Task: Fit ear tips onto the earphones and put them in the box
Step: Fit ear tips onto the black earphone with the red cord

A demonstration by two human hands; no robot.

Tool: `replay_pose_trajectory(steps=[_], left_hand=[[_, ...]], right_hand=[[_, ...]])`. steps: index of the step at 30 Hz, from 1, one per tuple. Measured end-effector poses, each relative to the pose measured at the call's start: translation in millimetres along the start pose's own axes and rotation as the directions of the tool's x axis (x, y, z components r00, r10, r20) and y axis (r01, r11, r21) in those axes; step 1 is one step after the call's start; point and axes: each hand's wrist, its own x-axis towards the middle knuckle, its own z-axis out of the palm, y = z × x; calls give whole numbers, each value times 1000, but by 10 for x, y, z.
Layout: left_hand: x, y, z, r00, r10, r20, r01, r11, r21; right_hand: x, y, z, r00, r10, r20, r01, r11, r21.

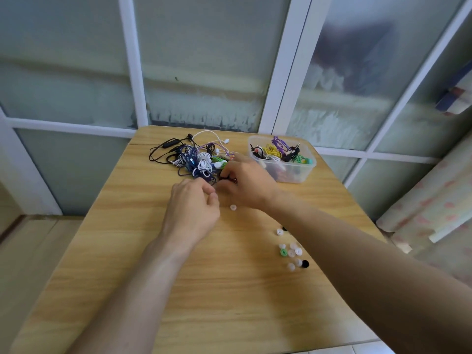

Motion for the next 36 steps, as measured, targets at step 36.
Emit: replay_pose_trajectory(steps=[36], left_hand=[[-240, 265, -222, 924, 89, 373, 266, 553, -790]], right_hand=[[-718, -248, -503, 877, 453, 161, -376, 436, 818]])
